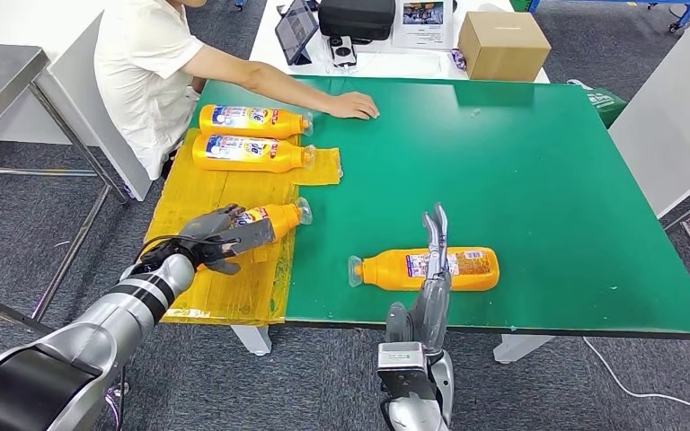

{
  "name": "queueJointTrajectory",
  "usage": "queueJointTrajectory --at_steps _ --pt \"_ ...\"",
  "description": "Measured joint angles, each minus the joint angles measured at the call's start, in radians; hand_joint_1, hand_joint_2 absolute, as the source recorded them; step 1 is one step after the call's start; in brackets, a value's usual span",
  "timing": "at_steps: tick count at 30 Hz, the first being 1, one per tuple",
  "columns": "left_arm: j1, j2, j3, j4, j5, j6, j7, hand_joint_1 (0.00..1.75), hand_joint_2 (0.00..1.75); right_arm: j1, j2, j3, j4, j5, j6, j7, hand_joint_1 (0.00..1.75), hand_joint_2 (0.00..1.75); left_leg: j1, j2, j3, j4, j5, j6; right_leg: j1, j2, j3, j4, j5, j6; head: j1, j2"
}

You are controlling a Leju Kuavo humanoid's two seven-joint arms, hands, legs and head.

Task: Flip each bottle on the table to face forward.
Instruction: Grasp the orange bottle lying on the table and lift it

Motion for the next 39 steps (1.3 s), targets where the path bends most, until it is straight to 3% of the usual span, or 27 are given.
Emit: queueJointTrajectory --at_steps 14,21,25,39 --pt "0.015 0.000 0.005 -0.007 0.047 0.048 -0.079 0.00 1.75 0.001 -0.002 0.000 0.014 0.000 0.000 0.000 0.00 0.00 0.000 0.000 0.000 0.000 0.000 0.000 0.000 0.000 0.000 0.000 0.000 0.000 0.000 0.000" --pt "0.103 -0.006 0.019 -0.135 -0.008 0.265 -0.109 0.00 1.75 0.009 -0.002 -0.004 0.014 0.006 0.000 0.000 0.00 0.00 0.000 0.000 0.000 0.000 0.000 0.000 0.000 0.000 0.000 0.000 0.000 0.000 0.000 0.000" --pt "0.165 -0.009 0.019 -0.234 -0.015 0.274 -0.114 0.00 0.00 0.015 -0.002 -0.006 0.014 0.012 0.000 0.000 0.00 0.00 0.000 0.000 0.000 0.000 0.000 0.000 0.000 0.000 -0.001 0.000 0.000 0.000 0.000 0.000" --pt "0.271 -0.031 0.028 -0.430 -0.007 0.309 -0.124 0.00 0.00 0.026 -0.003 -0.017 0.014 0.057 0.000 0.000 0.00 0.00 0.000 0.000 0.000 0.000 0.000 0.000 0.000 0.000 -0.001 0.000 0.000 0.000 0.000 0.000"
